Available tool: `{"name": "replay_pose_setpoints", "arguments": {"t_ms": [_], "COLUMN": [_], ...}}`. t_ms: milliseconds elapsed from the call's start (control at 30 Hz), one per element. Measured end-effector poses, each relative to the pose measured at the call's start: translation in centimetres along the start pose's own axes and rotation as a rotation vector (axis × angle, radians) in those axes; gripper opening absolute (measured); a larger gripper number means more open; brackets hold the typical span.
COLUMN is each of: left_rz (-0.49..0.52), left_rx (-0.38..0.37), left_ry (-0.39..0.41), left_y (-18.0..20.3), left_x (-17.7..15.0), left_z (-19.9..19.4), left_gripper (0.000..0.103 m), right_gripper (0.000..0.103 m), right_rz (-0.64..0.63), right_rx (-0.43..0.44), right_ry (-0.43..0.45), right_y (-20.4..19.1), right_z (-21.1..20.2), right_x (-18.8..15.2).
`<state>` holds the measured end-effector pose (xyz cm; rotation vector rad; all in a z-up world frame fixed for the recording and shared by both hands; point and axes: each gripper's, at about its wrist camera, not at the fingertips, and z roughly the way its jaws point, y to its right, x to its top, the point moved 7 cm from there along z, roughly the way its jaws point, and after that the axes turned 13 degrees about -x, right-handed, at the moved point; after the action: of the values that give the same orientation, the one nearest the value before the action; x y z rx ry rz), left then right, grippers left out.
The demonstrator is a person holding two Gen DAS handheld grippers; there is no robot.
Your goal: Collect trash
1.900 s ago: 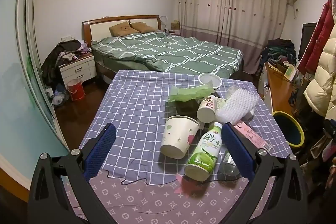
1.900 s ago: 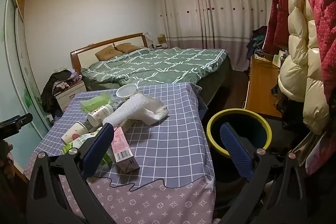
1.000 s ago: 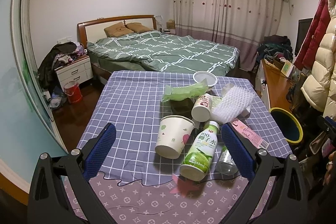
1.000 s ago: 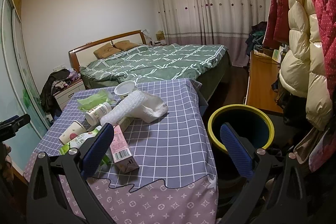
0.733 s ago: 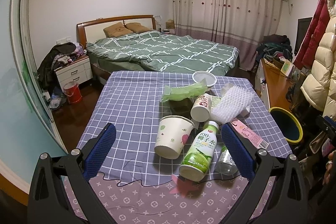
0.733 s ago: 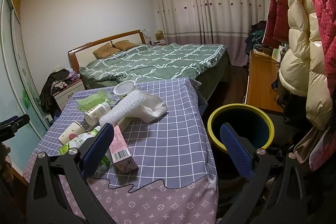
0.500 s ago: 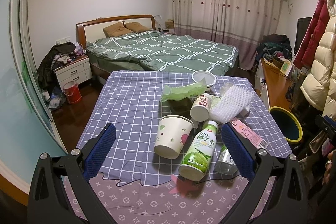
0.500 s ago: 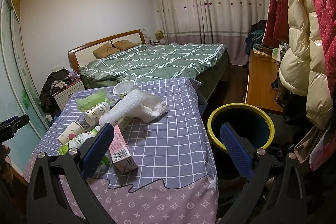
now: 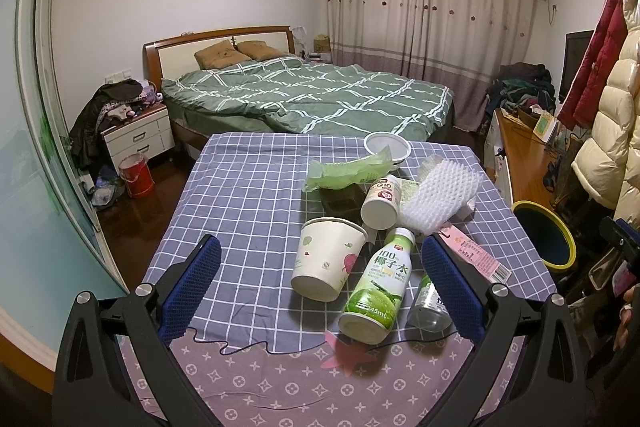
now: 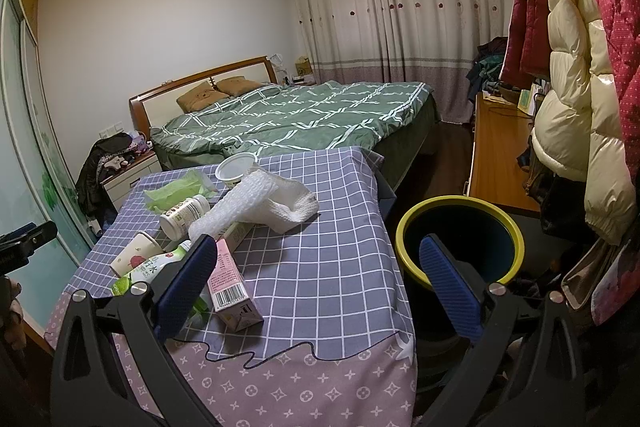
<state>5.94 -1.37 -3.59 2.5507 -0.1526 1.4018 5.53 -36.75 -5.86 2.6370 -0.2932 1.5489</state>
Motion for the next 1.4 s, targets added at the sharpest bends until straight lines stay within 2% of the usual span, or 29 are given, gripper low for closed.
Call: {"name": "replay_pose_setpoints", "arguments": {"t_ms": [1100, 1400], "left_rz": [0.004, -0.022], "left_rx": [0.010, 0.042], "left_ry": [-0.007, -0.013], "left_y": [0.2, -3.1], "left_x": [-0.3, 0.9], "left_z": [0.1, 3.1], "left_gripper": [0.099, 0.099], "right_gripper": [0.097, 0.097], "right_rz": [0.004, -0.013], "right_rx": [-0.003, -0.022], "right_ry": [-0.014, -0.044], "right_y": [0.0, -0.7], "right_z": [1.0, 2.7], "right_x": [-0.5, -0.5]}}
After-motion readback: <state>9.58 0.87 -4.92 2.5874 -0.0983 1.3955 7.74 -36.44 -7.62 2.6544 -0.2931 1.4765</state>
